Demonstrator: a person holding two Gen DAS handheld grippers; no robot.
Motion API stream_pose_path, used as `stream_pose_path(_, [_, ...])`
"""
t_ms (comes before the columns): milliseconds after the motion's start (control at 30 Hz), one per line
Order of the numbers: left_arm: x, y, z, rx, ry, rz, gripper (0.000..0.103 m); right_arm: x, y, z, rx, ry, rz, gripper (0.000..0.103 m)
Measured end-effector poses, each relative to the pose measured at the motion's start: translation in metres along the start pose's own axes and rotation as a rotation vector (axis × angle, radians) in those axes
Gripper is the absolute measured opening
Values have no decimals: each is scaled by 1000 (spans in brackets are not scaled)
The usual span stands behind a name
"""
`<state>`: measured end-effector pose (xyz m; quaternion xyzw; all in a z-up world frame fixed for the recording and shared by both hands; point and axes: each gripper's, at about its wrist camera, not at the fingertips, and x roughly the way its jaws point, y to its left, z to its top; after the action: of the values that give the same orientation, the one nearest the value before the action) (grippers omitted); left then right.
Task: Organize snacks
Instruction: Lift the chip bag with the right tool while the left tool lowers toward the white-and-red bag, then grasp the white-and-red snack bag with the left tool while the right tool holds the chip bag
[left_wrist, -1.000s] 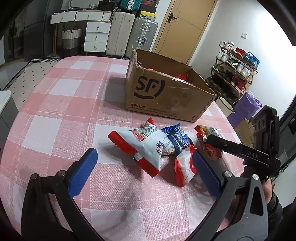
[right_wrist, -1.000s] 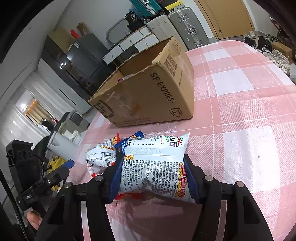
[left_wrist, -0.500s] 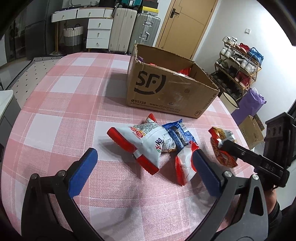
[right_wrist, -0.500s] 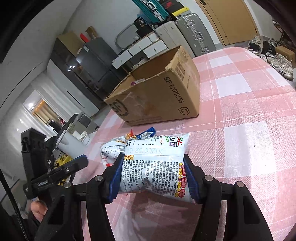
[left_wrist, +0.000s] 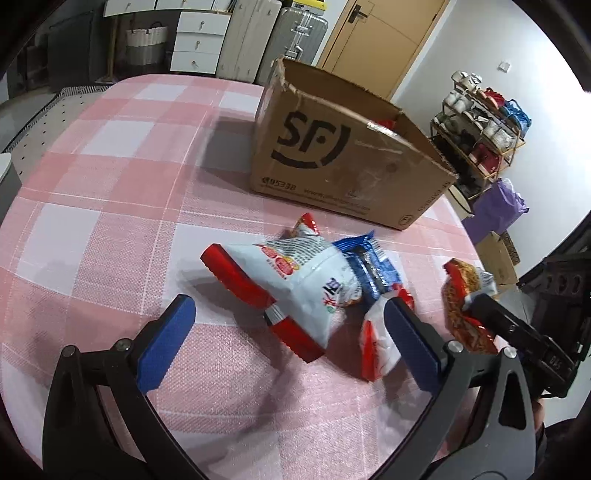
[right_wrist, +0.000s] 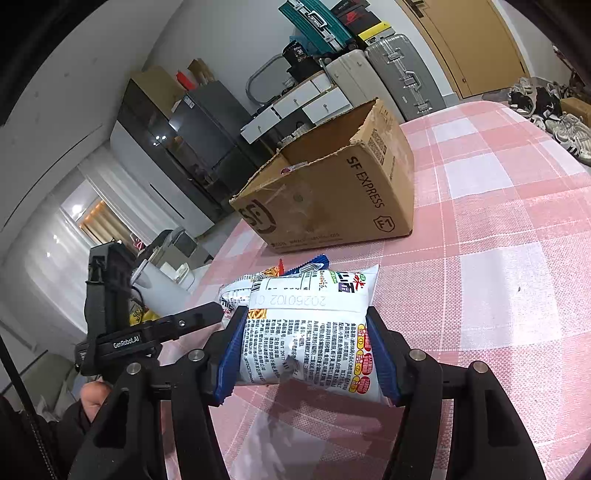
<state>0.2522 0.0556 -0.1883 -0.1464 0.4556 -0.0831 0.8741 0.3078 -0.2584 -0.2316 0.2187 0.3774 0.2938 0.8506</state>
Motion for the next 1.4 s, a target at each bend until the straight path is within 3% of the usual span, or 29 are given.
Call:
stream_pose_path(433, [29, -3, 17, -9, -6, -62, 97, 1, -2, 0, -2, -7, 25, 62])
stream_pose_path(533, [34, -4, 16, 4, -7, -82, 83, 2, -1, 0, -1, -6, 23, 62])
stream_pose_path(600, [41, -1, 15, -5, 21, -94, 66, 2, -1, 0, -2, -8, 27, 62])
stream_pose_path(633, [41, -1, 15, -2, 13, -98, 65, 2, -1, 0, -3, -9, 29, 62])
stream_pose_path(700, [40, -1, 16, 7, 3, -110, 54, 3, -1, 0, -4, -9, 27, 62])
stream_pose_path(900, [38, 8, 16, -23, -30, -116, 42, 3, -3, 0, 1, -7, 21, 62])
stream_pose_path(1167, [25, 8, 14, -33, -41, -102, 40, 2, 1, -1, -18, -15, 2, 62])
stream_pose_path(1400, [-1, 1, -3, 38, -76, -72, 41, 0, 10, 0, -34, -20, -14, 62])
